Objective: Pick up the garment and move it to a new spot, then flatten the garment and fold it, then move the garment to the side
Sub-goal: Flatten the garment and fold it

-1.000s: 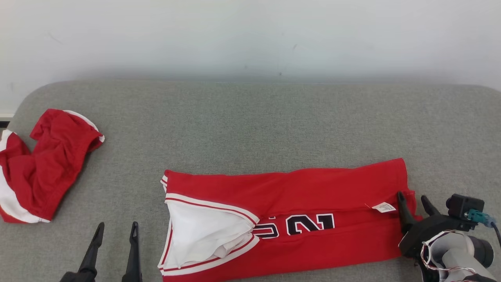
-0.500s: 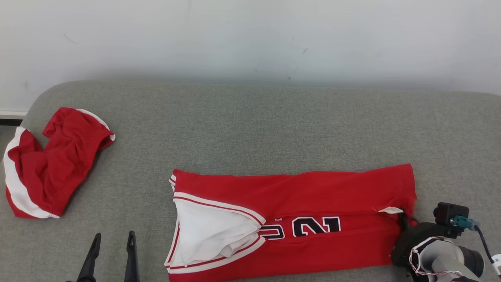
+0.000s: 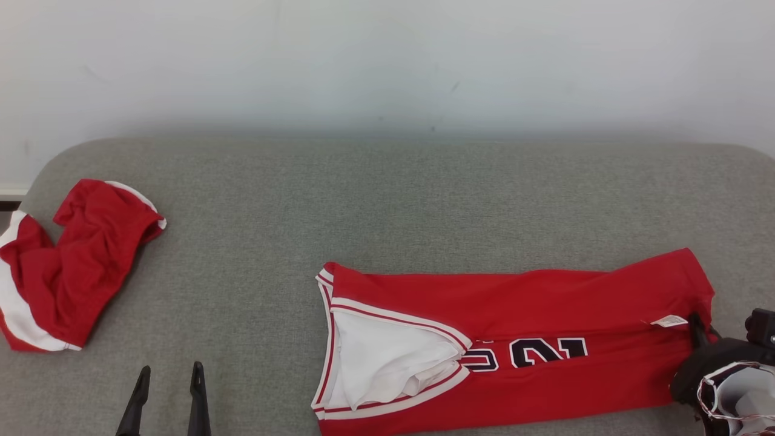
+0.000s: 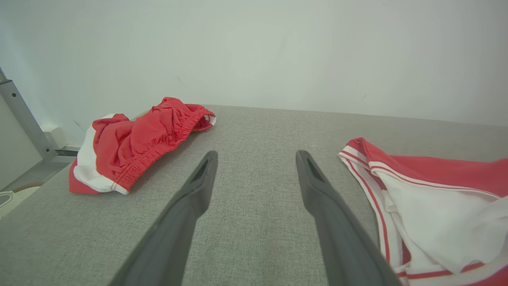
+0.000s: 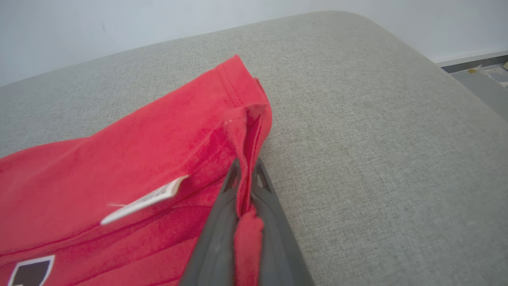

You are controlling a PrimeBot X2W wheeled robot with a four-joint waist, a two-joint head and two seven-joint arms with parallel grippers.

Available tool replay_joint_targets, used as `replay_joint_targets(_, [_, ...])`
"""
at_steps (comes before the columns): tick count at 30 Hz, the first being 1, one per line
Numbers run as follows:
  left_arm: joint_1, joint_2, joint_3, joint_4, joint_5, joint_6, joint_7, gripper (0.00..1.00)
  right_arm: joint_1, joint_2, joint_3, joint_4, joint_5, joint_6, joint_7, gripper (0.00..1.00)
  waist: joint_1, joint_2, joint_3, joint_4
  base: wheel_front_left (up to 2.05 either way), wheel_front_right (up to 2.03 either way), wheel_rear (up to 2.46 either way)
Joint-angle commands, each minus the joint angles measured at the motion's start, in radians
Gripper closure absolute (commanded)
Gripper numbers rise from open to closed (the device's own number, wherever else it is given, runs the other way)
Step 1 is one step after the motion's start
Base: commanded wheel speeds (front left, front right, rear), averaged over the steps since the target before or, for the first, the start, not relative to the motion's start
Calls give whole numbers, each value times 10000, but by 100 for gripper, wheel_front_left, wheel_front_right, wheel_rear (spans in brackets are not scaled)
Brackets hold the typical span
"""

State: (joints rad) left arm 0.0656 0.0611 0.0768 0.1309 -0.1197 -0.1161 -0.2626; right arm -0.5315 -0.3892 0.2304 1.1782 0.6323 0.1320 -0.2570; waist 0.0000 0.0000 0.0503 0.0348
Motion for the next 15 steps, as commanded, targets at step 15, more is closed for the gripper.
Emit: replay_joint_targets(15, [337,-111,385,-130,-26,-37,-33,0,547,536,522,-3840,414,-24,541,100,0,0,-253,-825,0,0,0])
